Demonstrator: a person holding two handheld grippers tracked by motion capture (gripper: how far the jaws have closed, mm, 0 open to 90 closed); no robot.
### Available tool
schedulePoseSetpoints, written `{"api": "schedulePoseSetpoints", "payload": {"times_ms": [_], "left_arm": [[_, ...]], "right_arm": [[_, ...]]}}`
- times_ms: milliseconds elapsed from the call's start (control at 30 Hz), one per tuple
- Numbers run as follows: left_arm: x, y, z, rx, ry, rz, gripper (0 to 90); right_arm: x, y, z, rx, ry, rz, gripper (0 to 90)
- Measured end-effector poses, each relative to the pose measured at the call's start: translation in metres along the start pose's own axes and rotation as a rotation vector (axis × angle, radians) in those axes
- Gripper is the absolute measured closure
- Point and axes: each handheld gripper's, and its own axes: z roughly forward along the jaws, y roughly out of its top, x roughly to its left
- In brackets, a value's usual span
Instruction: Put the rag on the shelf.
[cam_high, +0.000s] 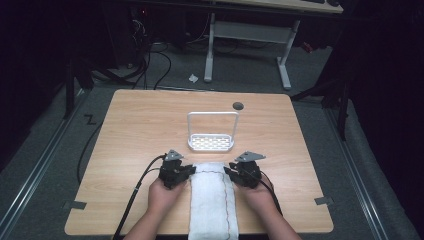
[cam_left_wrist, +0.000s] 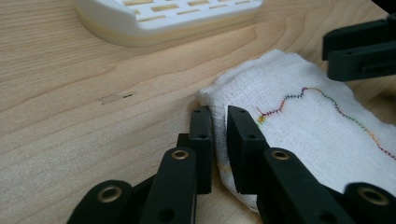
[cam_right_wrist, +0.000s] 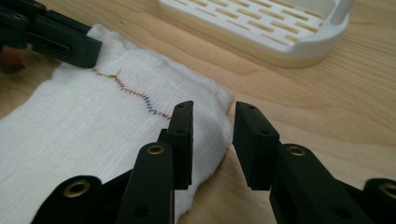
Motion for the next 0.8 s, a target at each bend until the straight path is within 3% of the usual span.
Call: {"api": "schedulePoseSetpoints", "payload": {"times_ms": [200, 333, 400, 800], "left_arm": [[0.0, -0.001, 0.0, 0.001, -0.004, 0.004, 80.4], [0.001, -0.001, 0.0, 0.002, -0.014, -0.002, 80.1], [0.0, -0.001, 0.0, 0.002, -0.012, 0.0, 80.2], [-0.001, -0.001, 0.0, 0.004, -0.01, 0.003, 81.3]], "right_arm": [[-0.006, 0.004, 0.015, 0.042, 0.031, 0.033, 63.5], [-0.007, 0.003, 0.016, 0.033, 0.043, 0.041, 63.0], [-0.006, 0.002, 0.017, 0.026, 0.044, 0.016, 65.0], [-0.004, -0.002, 0.018, -0.002, 0.092, 0.046, 81.7]]}}
